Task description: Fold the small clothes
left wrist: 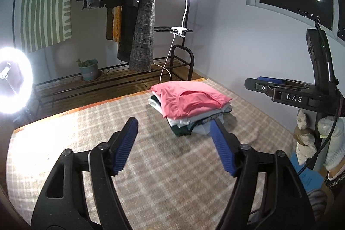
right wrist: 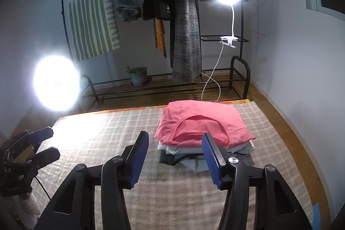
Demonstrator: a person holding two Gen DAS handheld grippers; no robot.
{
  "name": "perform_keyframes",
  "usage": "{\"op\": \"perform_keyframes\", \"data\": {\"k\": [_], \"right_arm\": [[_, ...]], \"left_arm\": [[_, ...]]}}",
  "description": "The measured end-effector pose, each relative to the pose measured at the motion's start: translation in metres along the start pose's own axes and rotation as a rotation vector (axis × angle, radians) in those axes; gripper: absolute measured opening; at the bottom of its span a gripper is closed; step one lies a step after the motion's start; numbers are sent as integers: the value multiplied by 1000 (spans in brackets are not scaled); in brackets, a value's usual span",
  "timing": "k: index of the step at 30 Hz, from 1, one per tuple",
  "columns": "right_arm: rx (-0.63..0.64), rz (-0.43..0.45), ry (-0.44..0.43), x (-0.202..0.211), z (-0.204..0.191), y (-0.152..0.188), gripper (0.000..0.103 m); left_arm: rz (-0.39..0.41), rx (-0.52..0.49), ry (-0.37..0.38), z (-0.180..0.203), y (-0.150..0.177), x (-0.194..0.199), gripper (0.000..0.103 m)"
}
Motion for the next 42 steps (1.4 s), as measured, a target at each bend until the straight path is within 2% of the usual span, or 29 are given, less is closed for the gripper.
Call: {"op": "perform_keyframes", "data": {"k": [3,5,12,17,23,29,42], "right_arm": [[-4,19,13,2,-10,13,73],[-13,32,17,0,-16,21,78],[-30,64,57,-9,-32,38,102],[-16,80,87,-19,-42,45,103],[-60,75,101,-33,-38,51,103],[-99,91,109,-37,-31,49,103],[-98,78,116,-43,-28,49,103]], "left_arm": [[-2,3,-4,-3,13,4,81],[1,-12,-24,-3,23,6,83],[47,-67,-109,-4,46,6,100],[-2,-99,-127,-8,53,-7,100],[-17,-72,-139,-17,61,-11,103],[-52,-100,-199,-14,67,-21,103],[-74,-114,-191,-10,72,-28,103]]}}
Point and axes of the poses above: each gripper's, at about its wrist camera, not at the fingertips, and x roughly against the way its jaws point, z to its right, y to its underside, the point moved 1 cm from there along -x, roughly the way its jaws point, and after that the axes turned 9 degrees about -z, right-handed, at the moved point
